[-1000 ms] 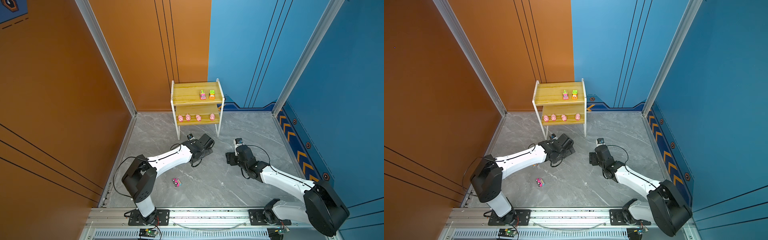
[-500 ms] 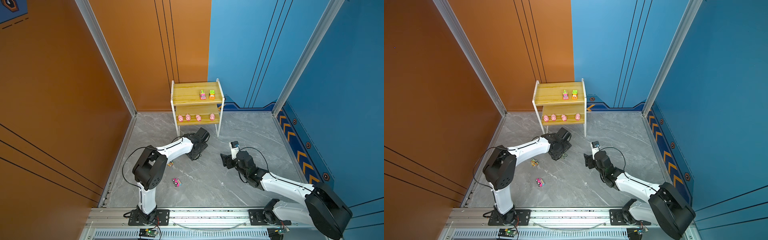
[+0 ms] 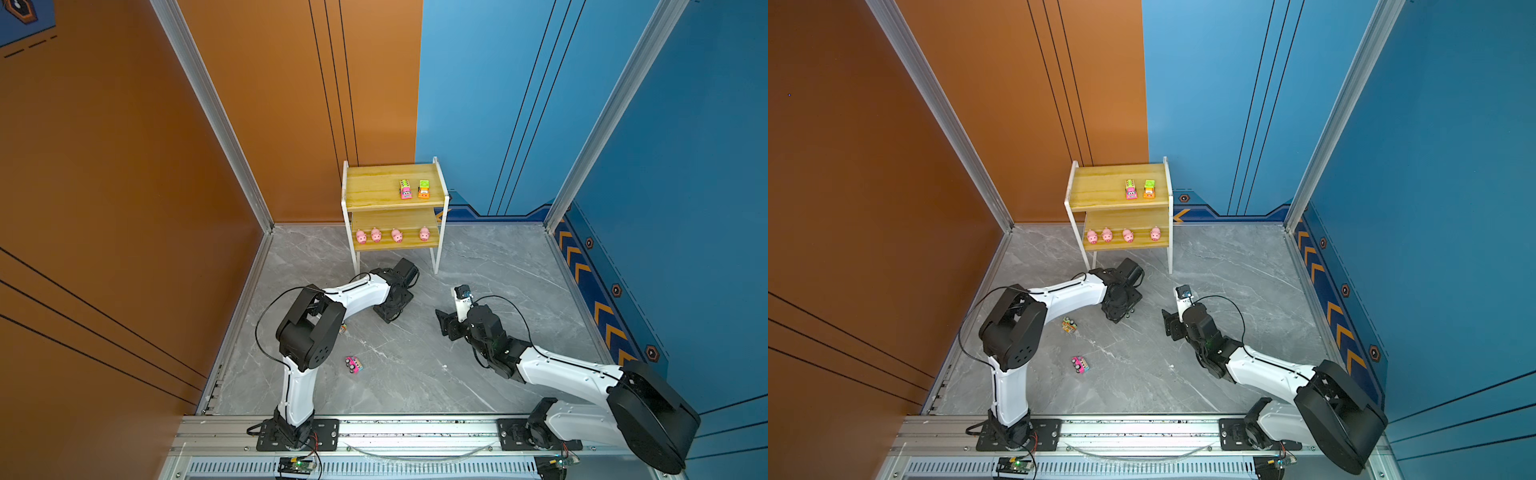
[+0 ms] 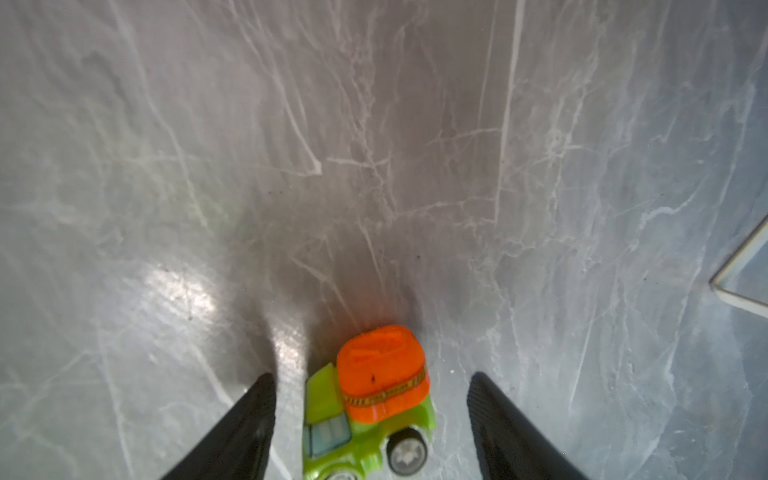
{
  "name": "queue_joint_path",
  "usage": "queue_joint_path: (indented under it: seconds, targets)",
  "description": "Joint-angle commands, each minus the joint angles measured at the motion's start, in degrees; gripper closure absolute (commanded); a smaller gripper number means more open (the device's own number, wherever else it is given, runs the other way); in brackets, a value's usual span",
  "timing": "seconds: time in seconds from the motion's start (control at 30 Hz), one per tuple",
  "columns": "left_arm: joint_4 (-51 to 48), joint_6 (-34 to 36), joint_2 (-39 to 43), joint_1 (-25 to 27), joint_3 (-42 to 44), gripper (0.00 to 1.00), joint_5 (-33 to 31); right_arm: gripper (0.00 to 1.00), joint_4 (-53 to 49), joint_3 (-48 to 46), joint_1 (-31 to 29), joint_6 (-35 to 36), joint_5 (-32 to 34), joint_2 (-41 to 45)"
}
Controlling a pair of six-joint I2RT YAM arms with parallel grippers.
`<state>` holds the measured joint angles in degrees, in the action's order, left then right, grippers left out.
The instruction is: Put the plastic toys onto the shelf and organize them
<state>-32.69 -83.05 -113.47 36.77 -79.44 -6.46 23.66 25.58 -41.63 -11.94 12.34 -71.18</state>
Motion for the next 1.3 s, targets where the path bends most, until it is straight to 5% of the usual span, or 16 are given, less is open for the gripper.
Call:
queue_joint_path:
  seconds: [0.0,0.77,1.27]
  targets:
    - [-1.7,-0.2,-1.2,-0.7,-1.2,0.26,0.7,0.25,1.2,0.1,0.0,0.6,2.1,-0.9]
    - [-1.7,1.1,-3.5,0.8,-1.5,0.44,-0.2,0.26,0.8,0.6,-0.6,0.7,3.0,-1.3]
    - [-1.8,4.7,0.9,5.8,1.4,0.47,-15.4,0.26,1.8,-0.5,-0.8,0.3,4.4,-0.1]
